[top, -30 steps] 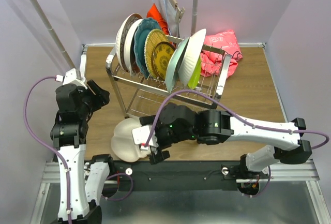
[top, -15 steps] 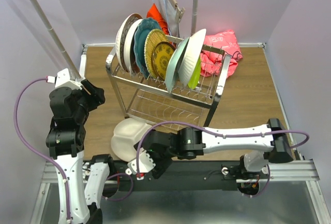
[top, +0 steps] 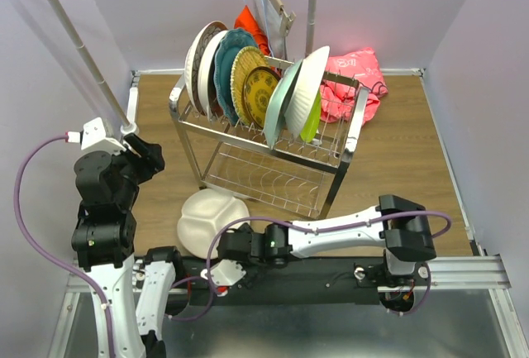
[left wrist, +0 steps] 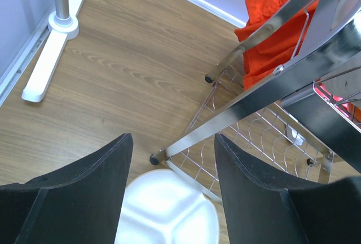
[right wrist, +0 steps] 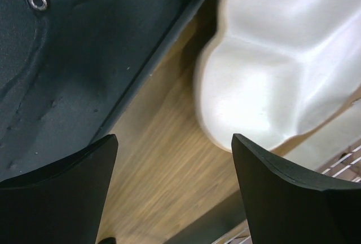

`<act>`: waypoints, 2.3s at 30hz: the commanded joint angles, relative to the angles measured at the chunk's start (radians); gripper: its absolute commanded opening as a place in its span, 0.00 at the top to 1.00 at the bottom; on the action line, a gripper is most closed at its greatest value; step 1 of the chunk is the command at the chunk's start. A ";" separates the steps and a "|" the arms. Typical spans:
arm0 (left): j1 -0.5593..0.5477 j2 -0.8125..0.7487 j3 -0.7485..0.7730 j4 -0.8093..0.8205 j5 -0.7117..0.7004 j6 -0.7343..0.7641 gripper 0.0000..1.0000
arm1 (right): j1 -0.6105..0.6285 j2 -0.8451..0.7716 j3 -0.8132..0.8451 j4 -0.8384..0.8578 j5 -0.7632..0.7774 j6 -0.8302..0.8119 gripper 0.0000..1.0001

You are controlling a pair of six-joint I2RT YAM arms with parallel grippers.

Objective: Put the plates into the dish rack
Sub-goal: Grab a plate with the right arm

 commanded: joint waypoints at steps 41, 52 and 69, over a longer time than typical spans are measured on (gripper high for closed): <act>-0.004 -0.061 0.006 -0.066 -0.030 0.037 0.31 | -0.026 0.035 -0.138 0.271 -0.016 0.008 0.97; -0.004 -0.052 0.008 -0.061 -0.032 0.045 0.31 | -0.014 -0.144 -0.152 0.093 -0.140 0.038 0.99; -0.002 0.002 0.035 -0.049 0.007 0.045 0.31 | 0.006 -0.344 0.012 -0.048 -0.358 0.139 0.99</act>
